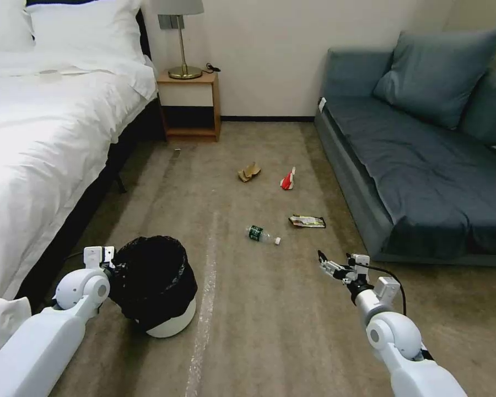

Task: Pick up the trash bin, then pick up the garbage on the floor and place it into the trash bin.

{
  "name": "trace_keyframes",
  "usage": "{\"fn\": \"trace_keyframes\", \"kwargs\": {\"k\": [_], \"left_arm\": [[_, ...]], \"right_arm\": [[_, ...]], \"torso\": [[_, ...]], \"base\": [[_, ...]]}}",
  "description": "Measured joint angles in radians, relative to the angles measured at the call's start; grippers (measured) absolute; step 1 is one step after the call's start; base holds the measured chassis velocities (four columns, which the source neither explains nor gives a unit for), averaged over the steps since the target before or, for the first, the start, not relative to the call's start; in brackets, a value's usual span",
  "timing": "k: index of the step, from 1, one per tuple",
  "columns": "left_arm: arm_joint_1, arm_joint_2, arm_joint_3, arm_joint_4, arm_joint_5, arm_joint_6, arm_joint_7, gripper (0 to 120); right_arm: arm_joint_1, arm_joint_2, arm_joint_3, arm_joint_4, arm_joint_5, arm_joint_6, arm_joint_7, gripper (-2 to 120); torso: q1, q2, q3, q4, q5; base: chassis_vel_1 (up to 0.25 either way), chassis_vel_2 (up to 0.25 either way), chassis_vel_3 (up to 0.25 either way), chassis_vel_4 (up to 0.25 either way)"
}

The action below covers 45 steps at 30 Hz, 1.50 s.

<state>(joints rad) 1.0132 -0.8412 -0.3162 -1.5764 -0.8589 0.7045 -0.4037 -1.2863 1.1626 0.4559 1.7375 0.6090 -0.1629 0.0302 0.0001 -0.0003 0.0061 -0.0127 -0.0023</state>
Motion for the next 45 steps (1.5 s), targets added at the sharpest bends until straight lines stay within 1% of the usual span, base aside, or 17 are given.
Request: {"fn": "trace_keyframes", "kwargs": {"k": [7, 9, 12, 19, 25, 27, 28, 29, 30, 33, 37, 38, 39, 41, 42, 44, 45], "left_arm": [[0.001, 0.029, 0.002, -0.033, -0.001, 0.001, 0.012, 12], [0.003, 0.046, -0.001, -0.051, 0.007, -0.004, 0.015, 8], [0.004, 0.052, -0.001, -0.060, 0.022, -0.006, 0.023, 8], [0.003, 0.058, -0.001, -0.076, 0.038, -0.007, 0.033, 8], [-0.011, 0.081, 0.013, -0.109, 0.084, -0.004, 0.048, 5], [-0.018, 0.090, 0.019, -0.121, 0.109, 0.001, 0.043, 5], [-0.031, 0.107, 0.033, -0.146, 0.128, 0.009, 0.028, 4], [-0.042, 0.120, 0.045, -0.168, 0.122, 0.016, 0.010, 4], [-0.042, 0.120, 0.045, -0.168, 0.122, 0.016, 0.010, 4], [-0.055, 0.144, 0.057, -0.213, 0.104, 0.023, -0.002, 4], [-0.056, 0.155, 0.058, -0.235, 0.092, 0.027, -0.005, 4], [-0.055, 0.173, 0.056, -0.259, 0.081, 0.031, -0.008, 4], [-0.055, 0.173, 0.056, -0.259, 0.081, 0.031, -0.008, 4], [-0.049, 0.195, 0.041, -0.280, 0.058, 0.033, -0.013, 4], [-0.049, 0.195, 0.041, -0.280, 0.058, 0.033, -0.013, 4], [-0.045, 0.212, 0.025, -0.301, 0.004, 0.033, -0.028, 4], [-0.045, 0.212, 0.025, -0.301, 0.004, 0.033, -0.028, 4]], "right_arm": [[-0.019, -0.009, 0.016, 0.010, 0.001, 0.001, -0.001, 100], [-0.024, -0.012, 0.021, 0.015, 0.002, 0.003, -0.003, 100], [-0.028, -0.014, 0.024, 0.020, 0.004, 0.004, -0.004, 100], [-0.036, -0.027, 0.031, 0.022, 0.008, 0.008, -0.006, 100], [-0.047, -0.049, 0.052, 0.033, 0.033, 0.012, -0.012, 100], [-0.051, -0.054, 0.060, 0.042, 0.063, 0.003, -0.012, 100], [-0.057, -0.064, 0.070, 0.066, 0.159, -0.026, -0.011, 100], [-0.058, -0.066, 0.075, 0.075, 0.208, -0.033, -0.015, 100], [-0.058, -0.066, 0.075, 0.075, 0.208, -0.033, -0.015, 100], [-0.055, -0.068, 0.081, 0.079, 0.217, -0.021, -0.037, 100], [-0.054, -0.071, 0.082, 0.082, 0.221, -0.018, -0.045, 100], [-0.051, -0.071, 0.081, 0.085, 0.220, -0.014, -0.053, 100], [-0.051, -0.071, 0.081, 0.085, 0.220, -0.014, -0.053, 100], [-0.046, -0.067, 0.077, 0.085, 0.213, -0.008, -0.060, 100], [-0.046, -0.067, 0.077, 0.085, 0.213, -0.008, -0.060, 100], [-0.044, -0.067, 0.072, 0.083, 0.205, -0.004, -0.068, 100], [-0.044, -0.067, 0.072, 0.083, 0.205, -0.004, -0.068, 100]], "torso": [[0.000, 0.000, 0.000, -0.0005, 0.0003], [0.000, 0.000, 0.000, -0.0001, 0.0017], [0.000, 0.000, 0.000, 0.0005, 0.0013], [0.000, 0.000, 0.000, 0.0005, 0.0020], [0.000, 0.000, 0.000, 0.0006, 0.0022], [0.000, 0.000, 0.000, 0.0006, 0.0023], [0.000, 0.000, -0.001, 0.0006, 0.0022], [0.000, 0.000, -0.001, 0.0007, 0.0024], [0.000, 0.000, -0.001, 0.0007, 0.0024], [0.000, 0.000, -0.001, 0.0006, 0.0023], [0.000, 0.000, -0.001, 0.0006, 0.0022], [0.000, 0.000, -0.001, 0.0005, 0.0024], [0.000, 0.000, -0.001, 0.0005, 0.0024], [0.000, 0.000, -0.001, 0.0007, 0.0023], [0.000, 0.000, -0.001, 0.0007, 0.0023], [0.000, 0.000, -0.001, 0.0008, 0.0023], [0.000, 0.000, -0.001, 0.0008, 0.0023]], "base": [[0.000, 0.000, 0.000, 0.000], [0.000, 0.000, 0.000, 0.000], [0.000, 0.000, 0.000, 0.000], [0.000, 0.000, 0.000, 0.000], [0.000, 0.000, 0.000, 0.000], [0.000, 0.000, 0.000, 0.000], [0.000, 0.000, 0.000, 0.000], [0.000, 0.000, 0.000, 0.000], [0.000, 0.000, 0.000, 0.000], [0.000, 0.000, 0.000, 0.000], [0.000, 0.000, 0.000, 0.000], [0.000, 0.000, 0.000, 0.000], [0.000, 0.000, 0.000, 0.000], [0.000, 0.000, 0.000, 0.000], [0.000, 0.000, 0.000, 0.000], [0.000, 0.000, 0.000, 0.000], [0.000, 0.000, 0.000, 0.000]]}}
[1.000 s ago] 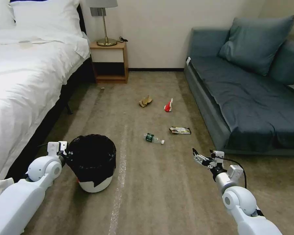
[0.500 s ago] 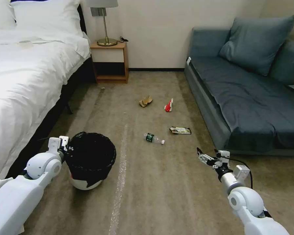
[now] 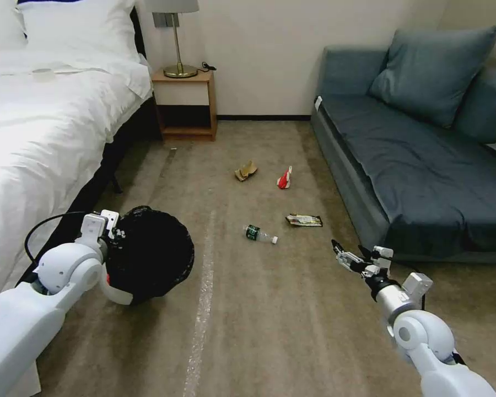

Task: Pick up the trash bin, then pick up the garbage on the floor and place it into the trash bin.

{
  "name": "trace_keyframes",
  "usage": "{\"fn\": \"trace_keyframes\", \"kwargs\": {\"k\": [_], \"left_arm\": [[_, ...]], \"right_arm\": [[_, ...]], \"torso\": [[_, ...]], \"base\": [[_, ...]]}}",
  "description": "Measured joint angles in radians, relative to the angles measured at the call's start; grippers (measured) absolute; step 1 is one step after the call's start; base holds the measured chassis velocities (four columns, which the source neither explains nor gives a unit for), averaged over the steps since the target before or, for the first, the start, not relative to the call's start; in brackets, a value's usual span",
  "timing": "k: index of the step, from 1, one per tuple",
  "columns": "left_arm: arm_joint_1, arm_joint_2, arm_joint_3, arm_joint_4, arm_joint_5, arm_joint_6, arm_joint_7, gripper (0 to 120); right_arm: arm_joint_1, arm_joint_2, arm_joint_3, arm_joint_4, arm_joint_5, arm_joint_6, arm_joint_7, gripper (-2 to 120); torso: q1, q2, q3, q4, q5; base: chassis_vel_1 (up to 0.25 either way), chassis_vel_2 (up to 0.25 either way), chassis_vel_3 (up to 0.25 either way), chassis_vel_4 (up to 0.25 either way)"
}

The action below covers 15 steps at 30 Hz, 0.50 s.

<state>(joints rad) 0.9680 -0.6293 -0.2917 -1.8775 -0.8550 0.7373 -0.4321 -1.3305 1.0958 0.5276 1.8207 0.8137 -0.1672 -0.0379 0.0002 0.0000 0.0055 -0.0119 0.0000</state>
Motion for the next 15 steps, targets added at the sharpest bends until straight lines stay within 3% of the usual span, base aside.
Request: {"fn": "trace_keyframes", "kwargs": {"k": [4, 9, 15], "left_arm": [[0.004, 0.036, -0.040, -0.021, -0.045, 0.000, -0.007, 4], [0.018, 0.048, -0.070, -0.030, -0.049, 0.000, -0.007, 4], [0.084, 0.061, -0.146, -0.048, -0.042, 0.000, 0.014, 4]], "right_arm": [[0.006, -0.013, -0.010, -0.002, -0.007, 0.008, -0.011, 100], [0.013, -0.017, -0.017, -0.001, -0.005, 0.012, -0.019, 100], [0.022, -0.019, -0.031, 0.001, -0.009, 0.020, -0.072, 100]], "torso": [[0.000, 0.000, 0.000, -0.0003, 0.0000], [0.000, 0.000, 0.000, -0.0002, 0.0000], [0.000, 0.000, 0.000, -0.0001, -0.0002]], "base": [[0.000, 0.000, 0.000, 0.000], [0.000, 0.000, 0.000, 0.000], [0.000, 0.000, 0.000, 0.000]]}}
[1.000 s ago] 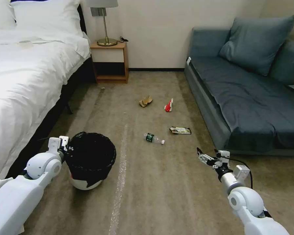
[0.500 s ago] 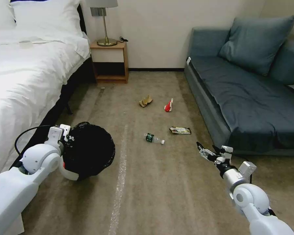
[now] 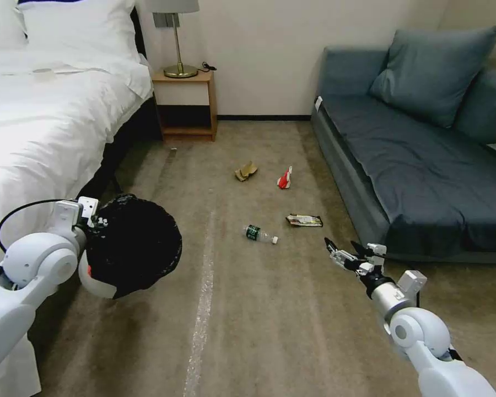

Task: Pick up the trash bin, then pick up the garbage on the floor and place it into the trash bin.

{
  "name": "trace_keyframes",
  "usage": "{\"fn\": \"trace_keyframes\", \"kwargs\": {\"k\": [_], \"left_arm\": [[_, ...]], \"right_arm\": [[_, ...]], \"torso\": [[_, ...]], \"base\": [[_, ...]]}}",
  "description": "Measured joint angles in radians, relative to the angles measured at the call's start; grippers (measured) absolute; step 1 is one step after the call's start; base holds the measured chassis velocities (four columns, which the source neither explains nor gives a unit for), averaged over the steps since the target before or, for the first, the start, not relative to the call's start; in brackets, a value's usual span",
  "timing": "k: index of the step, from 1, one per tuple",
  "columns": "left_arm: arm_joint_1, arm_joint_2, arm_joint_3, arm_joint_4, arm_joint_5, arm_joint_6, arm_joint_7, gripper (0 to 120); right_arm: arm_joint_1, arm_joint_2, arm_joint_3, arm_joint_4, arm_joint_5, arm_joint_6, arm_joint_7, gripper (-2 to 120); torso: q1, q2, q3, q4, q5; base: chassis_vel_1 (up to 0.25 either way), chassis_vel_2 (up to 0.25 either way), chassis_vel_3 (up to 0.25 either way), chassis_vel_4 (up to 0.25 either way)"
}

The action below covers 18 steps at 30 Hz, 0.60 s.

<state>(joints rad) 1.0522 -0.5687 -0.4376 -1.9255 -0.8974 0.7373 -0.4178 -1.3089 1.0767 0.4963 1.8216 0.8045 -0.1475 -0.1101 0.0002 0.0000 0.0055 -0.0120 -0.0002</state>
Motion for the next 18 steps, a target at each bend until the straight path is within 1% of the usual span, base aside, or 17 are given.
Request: {"fn": "trace_keyframes", "kwargs": {"k": [1, 3, 4, 7, 12, 18], "left_arm": [[0.000, 0.000, 0.000, 0.000, 0.000, 0.000, 0.000, 4], [0.017, 0.000, -0.028, -0.001, -0.002, 0.000, 0.009, 4], [0.017, 0.000, -0.028, -0.001, -0.002, 0.000, 0.009, 4], [0.034, 0.013, -0.049, -0.007, -0.002, 0.000, 0.018, 4], [0.038, 0.017, -0.064, -0.009, -0.002, 0.000, 0.024, 4], [0.037, 0.024, -0.071, -0.009, -0.003, -0.004, 0.028, 4]], "right_arm": [[0.000, 0.000, 0.000, 0.000, 0.000, 0.000, 0.000, 100], [0.006, 0.004, -0.006, -0.002, -0.002, 0.003, -0.015, 100], [0.006, 0.004, -0.006, -0.002, -0.002, 0.003, -0.015, 100], [0.008, 0.010, -0.011, -0.002, -0.007, 0.005, -0.025, 100], [0.007, 0.020, -0.013, -0.010, -0.023, 0.010, -0.030, 100], [0.006, 0.021, -0.014, -0.012, -0.026, 0.012, -0.035, 100]], "torso": [[0.000, 0.000, 0.000, 0.0000, 0.0000], [0.000, 0.000, 0.000, 0.0000, 0.0001], [0.000, 0.000, 0.000, 0.0000, 0.0001], [0.000, 0.000, 0.000, 0.0000, 0.0002], [0.000, 0.000, 0.000, 0.0000, 0.0003], [0.000, 0.000, 0.000, -0.0001, 0.0003]], "base": [[0.000, 0.000, 0.000, 0.000], [0.000, 0.000, 0.000, 0.000], [0.000, 0.000, 0.000, 0.000], [0.000, 0.000, 0.000, 0.000], [0.000, 0.000, 0.000, 0.000], [0.000, 0.000, 0.000, 0.000]]}}
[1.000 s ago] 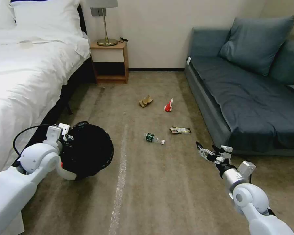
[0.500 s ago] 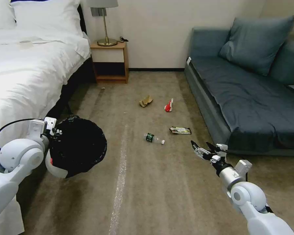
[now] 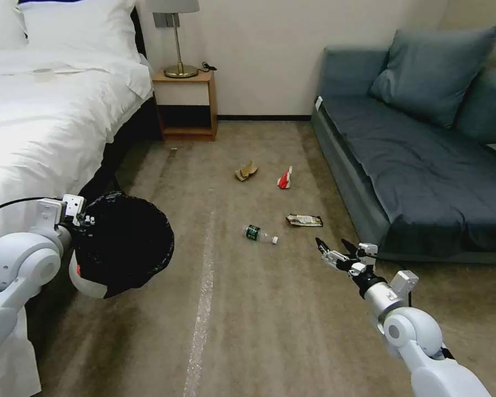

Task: Pick up the trash bin, then pick up the garbage on the floor and place it into the trash bin.

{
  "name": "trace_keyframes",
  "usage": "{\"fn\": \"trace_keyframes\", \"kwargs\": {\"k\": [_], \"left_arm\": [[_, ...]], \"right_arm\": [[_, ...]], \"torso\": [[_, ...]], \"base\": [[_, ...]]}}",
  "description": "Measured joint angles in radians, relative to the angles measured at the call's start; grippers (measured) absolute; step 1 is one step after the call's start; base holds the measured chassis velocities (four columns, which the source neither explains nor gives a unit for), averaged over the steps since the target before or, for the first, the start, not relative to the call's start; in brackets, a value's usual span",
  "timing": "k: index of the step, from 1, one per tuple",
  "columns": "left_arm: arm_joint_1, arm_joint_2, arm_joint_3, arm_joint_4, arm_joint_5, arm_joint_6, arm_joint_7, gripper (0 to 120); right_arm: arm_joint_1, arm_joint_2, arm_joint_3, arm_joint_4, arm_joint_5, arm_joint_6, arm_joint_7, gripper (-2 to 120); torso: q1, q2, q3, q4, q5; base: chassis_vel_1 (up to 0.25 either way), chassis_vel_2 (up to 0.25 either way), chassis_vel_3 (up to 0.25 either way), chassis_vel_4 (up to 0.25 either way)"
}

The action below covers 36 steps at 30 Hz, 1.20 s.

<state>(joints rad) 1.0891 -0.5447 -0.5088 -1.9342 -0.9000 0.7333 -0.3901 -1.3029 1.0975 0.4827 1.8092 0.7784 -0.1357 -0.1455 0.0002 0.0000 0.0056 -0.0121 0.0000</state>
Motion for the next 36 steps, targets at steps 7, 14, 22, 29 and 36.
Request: {"fn": "trace_keyframes", "kwargs": {"k": [7, 14, 22, 29, 36], "left_arm": [[0.000, 0.000, 0.000, 0.002, 0.001, -0.003, 0.002, 4], [0.001, -0.005, 0.003, 0.005, 0.006, -0.005, 0.003, 4], [0.003, -0.010, 0.008, 0.006, 0.017, -0.003, 0.014, 4], [-0.004, -0.001, 0.008, 0.012, 0.018, -0.007, 0.022, 4], [-0.009, 0.001, 0.009, 0.014, 0.020, -0.012, 0.030, 4]], "right_arm": [[-0.002, 0.002, 0.000, -0.005, 0.000, 0.006, -0.018, 100], [-0.002, 0.003, 0.000, -0.013, -0.003, 0.014, -0.031, 100], [-0.003, -0.003, 0.002, -0.027, -0.006, 0.022, -0.041, 100], [0.002, 0.001, -0.003, -0.036, -0.009, 0.025, -0.041, 100], [-0.001, 0.002, -0.002, -0.029, -0.009, 0.023, -0.040, 100]], "torso": [[0.000, 0.000, 0.000, 0.0000, 0.0000], [0.000, 0.000, 0.000, 0.0001, 0.0000], [0.000, 0.000, 0.000, 0.0000, -0.0001], [0.000, 0.000, 0.000, 0.0001, 0.0000], [0.000, 0.000, 0.000, 0.0001, 0.0000]], "base": [[0.000, 0.000, 0.000, 0.000], [0.000, 0.000, 0.000, 0.000], [-0.031, 0.044, 0.045, -0.037], [-0.083, 0.078, 0.083, -0.085], [-0.047, 0.056, 0.058, -0.060]]}}
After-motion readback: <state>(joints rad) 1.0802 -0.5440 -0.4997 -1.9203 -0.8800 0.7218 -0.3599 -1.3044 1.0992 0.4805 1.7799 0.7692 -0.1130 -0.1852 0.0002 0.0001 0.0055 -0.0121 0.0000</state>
